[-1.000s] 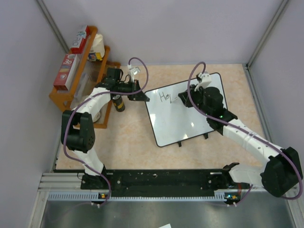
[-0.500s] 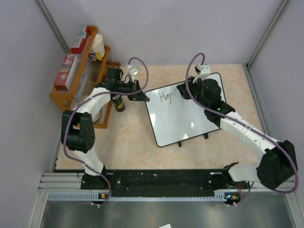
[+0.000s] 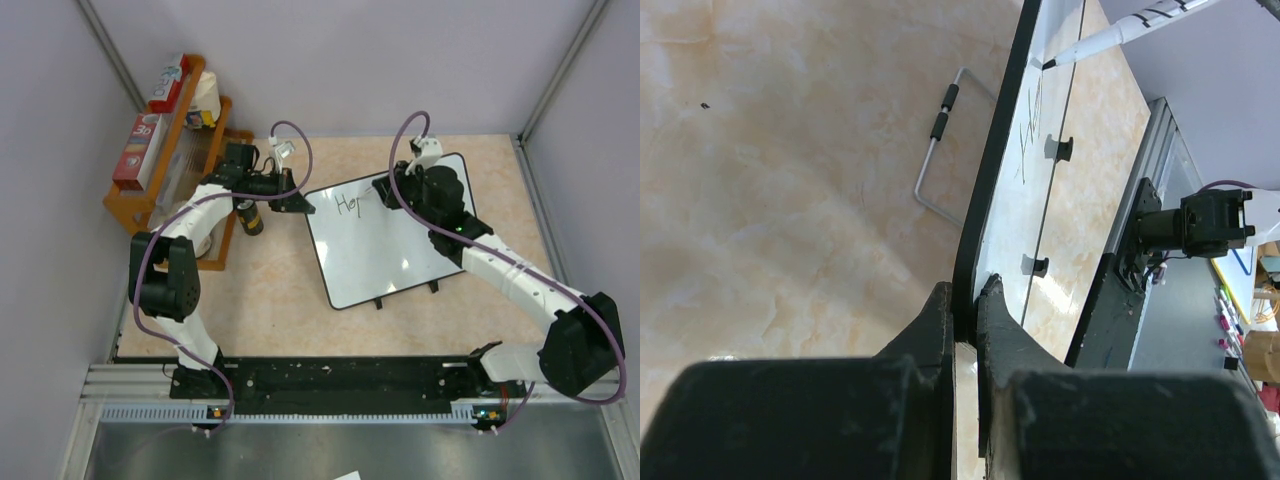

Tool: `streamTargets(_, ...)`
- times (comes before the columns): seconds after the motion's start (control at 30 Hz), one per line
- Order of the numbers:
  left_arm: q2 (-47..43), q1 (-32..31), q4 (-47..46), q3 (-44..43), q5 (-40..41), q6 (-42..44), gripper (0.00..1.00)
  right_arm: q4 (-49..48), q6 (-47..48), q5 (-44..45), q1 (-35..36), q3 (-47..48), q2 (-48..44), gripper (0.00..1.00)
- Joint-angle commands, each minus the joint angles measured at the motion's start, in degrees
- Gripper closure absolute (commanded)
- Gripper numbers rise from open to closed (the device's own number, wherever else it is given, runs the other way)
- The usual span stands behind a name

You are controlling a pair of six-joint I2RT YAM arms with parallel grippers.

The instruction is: Write a sentence on the whiteboard

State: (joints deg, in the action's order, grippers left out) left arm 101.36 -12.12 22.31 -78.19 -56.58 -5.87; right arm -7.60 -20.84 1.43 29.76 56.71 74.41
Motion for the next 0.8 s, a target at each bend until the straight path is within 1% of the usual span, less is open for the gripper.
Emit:
streamTargets(0.0, 0.59, -3.44, 2.74, 2.78, 11.66, 11.58, 1.0, -0.67, 0.45, 2.52, -1.72, 0.33, 0.03, 1.0)
streamTargets(0.7, 0.77, -3.61, 2.92, 2.78, 11.93, 11.67, 1.0, -0.93, 0.27, -1.17, -2.6, -5.12, -2.52, 1.0)
streamTargets(0.77, 0.68, -3.7, 2.83, 2.7, 12.02, 11.76, 1.0, -1.19, -0.34, -3.18, -2.6, -5.2, -2.43, 1.0)
